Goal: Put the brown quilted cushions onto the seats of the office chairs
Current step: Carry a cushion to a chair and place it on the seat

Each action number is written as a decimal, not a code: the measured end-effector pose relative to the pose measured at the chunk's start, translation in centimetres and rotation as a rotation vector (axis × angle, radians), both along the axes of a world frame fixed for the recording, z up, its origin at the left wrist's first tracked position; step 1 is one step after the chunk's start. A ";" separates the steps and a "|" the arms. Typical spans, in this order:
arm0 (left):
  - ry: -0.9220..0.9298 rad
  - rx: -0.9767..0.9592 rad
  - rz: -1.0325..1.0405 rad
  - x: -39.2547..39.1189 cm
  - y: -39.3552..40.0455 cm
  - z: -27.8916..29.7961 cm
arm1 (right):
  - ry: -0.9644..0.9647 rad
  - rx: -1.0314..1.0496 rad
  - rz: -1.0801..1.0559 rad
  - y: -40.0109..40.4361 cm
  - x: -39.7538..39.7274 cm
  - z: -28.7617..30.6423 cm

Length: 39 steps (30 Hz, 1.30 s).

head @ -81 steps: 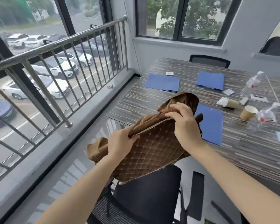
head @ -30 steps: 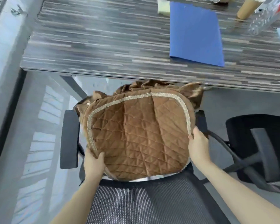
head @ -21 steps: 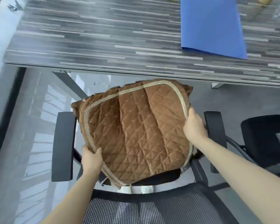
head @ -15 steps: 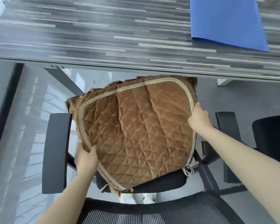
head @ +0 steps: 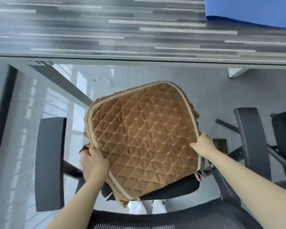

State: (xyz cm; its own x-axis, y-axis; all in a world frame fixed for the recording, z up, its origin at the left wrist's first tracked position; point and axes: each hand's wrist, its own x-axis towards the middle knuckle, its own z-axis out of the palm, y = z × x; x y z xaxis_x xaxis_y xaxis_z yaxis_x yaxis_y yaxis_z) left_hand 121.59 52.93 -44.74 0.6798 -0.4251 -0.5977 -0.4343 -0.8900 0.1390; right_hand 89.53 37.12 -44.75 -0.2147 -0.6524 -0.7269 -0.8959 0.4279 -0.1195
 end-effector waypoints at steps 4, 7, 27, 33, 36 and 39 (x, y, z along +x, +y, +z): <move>0.123 0.002 0.150 -0.3 -0.2 -0.8 | -0.043 0.055 -0.097 0.9 -0.4 -0.8; 0.145 0.002 0.223 -1.0 -0.7 -1.1 | -0.041 0.052 -0.110 1.4 -0.3 -1.2; -0.148 -0.019 -0.431 -2.5 1.3 -1.0 | 0.317 -0.189 0.382 6.1 1.7 0.2; -0.100 -0.185 -0.834 -5.4 -1.6 -3.3 | 0.098 -0.439 0.863 6.8 5.2 -2.0; -0.119 -0.201 -0.950 -5.7 -2.2 -5.0 | 0.083 -0.408 0.948 6.4 6.2 -4.0; -0.237 -0.189 -0.931 -3.9 -1.7 -6.7 | 0.107 -0.421 0.983 6.1 5.0 -5.5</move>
State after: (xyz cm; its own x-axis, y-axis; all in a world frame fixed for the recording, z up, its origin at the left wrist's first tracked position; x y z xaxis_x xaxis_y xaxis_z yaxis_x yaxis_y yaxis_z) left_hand 117.69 51.24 -51.39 0.1179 -0.9272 -0.3554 -0.9868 -0.1495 0.0628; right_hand 94.56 43.21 -50.27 0.4917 -0.7673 -0.4116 -0.8393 -0.5436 0.0108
